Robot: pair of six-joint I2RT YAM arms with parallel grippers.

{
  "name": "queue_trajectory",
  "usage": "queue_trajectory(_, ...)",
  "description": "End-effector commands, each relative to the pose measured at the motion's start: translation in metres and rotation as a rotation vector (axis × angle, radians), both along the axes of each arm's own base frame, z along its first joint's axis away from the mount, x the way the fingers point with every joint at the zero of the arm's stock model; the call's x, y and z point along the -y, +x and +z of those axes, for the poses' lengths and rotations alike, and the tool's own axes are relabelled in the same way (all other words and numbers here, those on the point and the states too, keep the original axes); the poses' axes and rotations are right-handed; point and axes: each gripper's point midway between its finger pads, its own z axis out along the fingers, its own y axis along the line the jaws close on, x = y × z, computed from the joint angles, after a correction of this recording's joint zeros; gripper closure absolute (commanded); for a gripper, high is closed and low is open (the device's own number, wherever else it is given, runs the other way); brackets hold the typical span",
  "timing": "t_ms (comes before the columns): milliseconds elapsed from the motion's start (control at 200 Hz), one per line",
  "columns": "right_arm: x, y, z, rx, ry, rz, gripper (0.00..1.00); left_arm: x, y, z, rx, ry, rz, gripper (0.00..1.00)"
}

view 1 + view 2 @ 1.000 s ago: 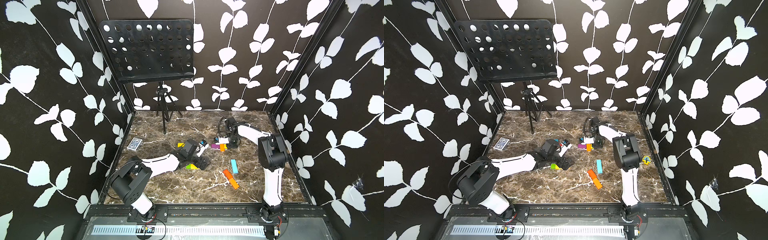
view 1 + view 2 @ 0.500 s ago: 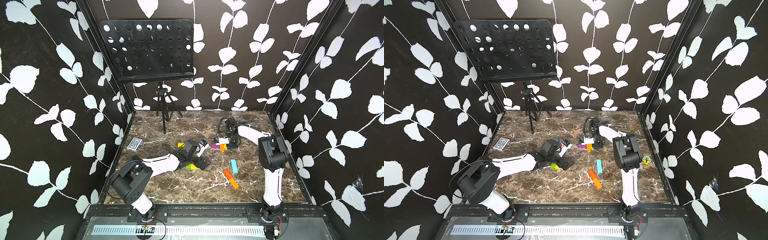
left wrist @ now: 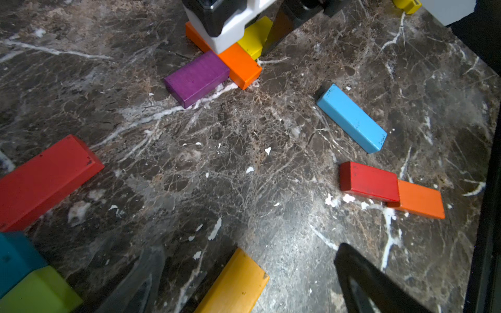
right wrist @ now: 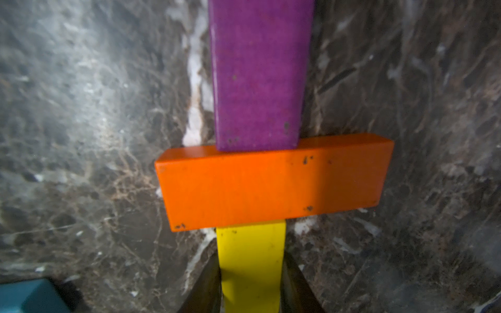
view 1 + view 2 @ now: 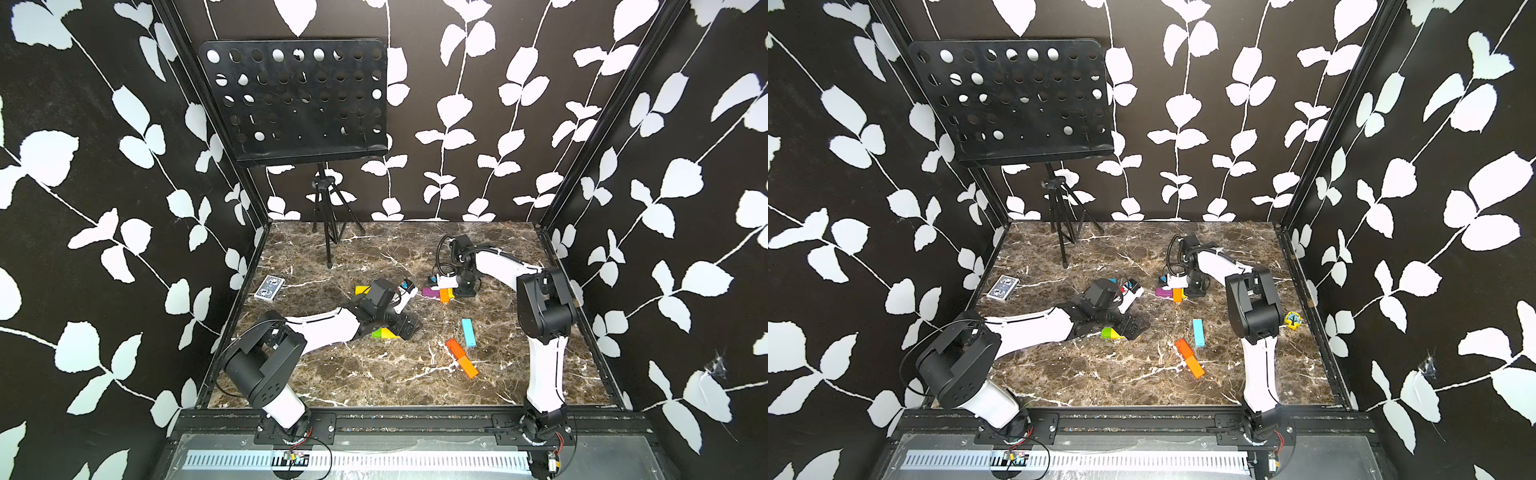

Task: Assemble the letter t with building blocks
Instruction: Assemble the building block at the center of the board.

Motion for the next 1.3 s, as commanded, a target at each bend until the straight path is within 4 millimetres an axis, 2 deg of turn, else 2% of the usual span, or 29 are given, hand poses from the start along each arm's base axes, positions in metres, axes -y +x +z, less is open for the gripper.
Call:
queue_trajectory(0,-0.003,-0.023,-0.009,-0.077,-0.004,0.040,0.64,-0.002,-0.004,-0.007,-0.018,0.002,-0.001,0.01)
queue_trajectory(415,-0.003,-0.022,-0.012,-0.075,-0.007,0.038,0.60,-0.003,-0.005,-0.008,-0.018,0.005,-0.003,0.01)
queue_trajectory(640,-0.004,-0.018,-0.014,-0.081,0.006,0.002,0.54,-0.002,-0.004,-0.008,-0.019,0.006,-0.007,0.01)
queue_trajectory(840,-0.011,-0.015,-0.001,-0.058,0.060,0.000,0.49,-0.003,-0.003,-0.010,-0.017,0.014,-0.001,0.01)
queue_trajectory(1046,-0.008,-0.014,0.010,-0.026,0.076,-0.015,0.43,-0.001,-0.002,-0.008,-0.016,0.004,-0.002,0.01)
queue_trajectory(1086,-0.008,-0.014,0.013,-0.021,0.085,-0.019,0.40,0.000,-0.002,-0.008,-0.018,0.002,-0.003,0.01)
queue_trajectory(1171,-0.007,-0.012,0.017,0.016,0.096,-0.028,0.20,0.001,-0.002,-0.008,-0.018,-0.003,-0.004,0.01)
queue_trajectory(1216,-0.007,-0.010,0.021,0.042,0.103,-0.031,0.02,0.001,-0.002,-0.008,-0.020,-0.004,-0.005,0.01)
queue_trajectory(1296,-0.007,-0.005,0.034,0.092,0.121,-0.047,0.01,0.001,-0.002,-0.007,-0.017,-0.007,-0.005,0.01)
